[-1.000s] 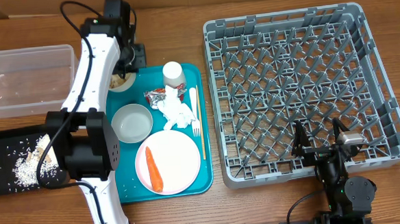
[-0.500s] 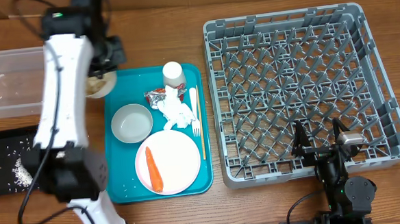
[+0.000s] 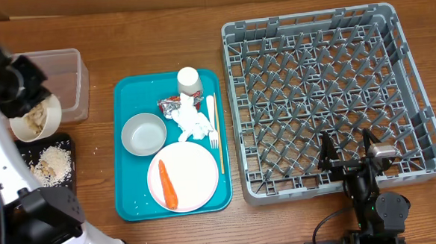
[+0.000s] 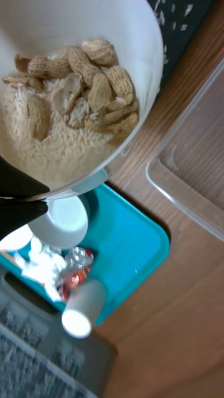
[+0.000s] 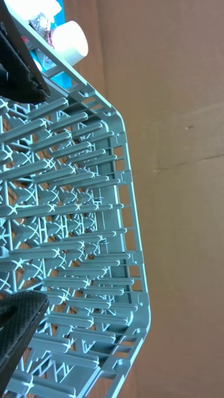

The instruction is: Sort waste into correct bins and load items into the dishwasher rack

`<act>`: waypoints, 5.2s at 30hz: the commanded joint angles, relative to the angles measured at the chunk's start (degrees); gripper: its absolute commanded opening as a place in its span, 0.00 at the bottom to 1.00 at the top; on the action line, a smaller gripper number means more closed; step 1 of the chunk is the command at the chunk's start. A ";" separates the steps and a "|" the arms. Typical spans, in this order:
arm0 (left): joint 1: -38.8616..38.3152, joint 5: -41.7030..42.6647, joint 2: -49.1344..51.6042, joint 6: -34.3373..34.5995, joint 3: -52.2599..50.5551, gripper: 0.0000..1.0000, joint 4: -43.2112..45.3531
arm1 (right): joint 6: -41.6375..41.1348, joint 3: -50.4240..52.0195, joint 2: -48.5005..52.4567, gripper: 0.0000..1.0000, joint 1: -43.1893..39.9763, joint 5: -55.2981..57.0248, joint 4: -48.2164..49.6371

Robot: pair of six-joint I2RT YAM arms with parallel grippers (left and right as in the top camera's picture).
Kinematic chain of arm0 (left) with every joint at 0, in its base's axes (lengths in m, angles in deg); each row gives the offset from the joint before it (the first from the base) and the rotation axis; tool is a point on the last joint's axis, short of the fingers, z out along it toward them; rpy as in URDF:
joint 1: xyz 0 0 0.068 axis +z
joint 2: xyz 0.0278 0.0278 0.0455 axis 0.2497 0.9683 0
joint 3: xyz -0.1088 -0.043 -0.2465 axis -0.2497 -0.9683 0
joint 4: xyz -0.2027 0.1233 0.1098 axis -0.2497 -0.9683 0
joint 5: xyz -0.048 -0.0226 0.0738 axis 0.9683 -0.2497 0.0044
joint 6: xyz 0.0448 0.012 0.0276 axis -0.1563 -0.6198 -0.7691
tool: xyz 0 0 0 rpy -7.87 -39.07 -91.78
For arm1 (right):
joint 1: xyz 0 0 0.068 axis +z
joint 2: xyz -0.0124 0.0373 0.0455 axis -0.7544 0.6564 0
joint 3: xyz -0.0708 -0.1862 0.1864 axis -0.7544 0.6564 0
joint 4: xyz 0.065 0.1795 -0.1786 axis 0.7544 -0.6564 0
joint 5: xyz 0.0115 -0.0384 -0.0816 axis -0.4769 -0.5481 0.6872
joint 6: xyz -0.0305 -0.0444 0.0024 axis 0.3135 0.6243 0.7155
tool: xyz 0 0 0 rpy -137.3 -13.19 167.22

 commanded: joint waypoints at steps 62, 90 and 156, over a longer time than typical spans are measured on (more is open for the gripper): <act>34.88 58.62 2.56 -19.61 -39.65 0.04 24.55 | 0.22 0.61 -0.61 1.00 -0.22 0.44 0.31; 36.09 56.35 3.02 -13.90 -39.65 0.04 22.67 | 0.22 0.61 -0.61 1.00 -0.22 0.44 0.31; 39.76 57.83 3.30 -15.19 -39.65 0.04 26.03 | 0.22 0.61 -0.61 1.00 -0.22 0.44 0.31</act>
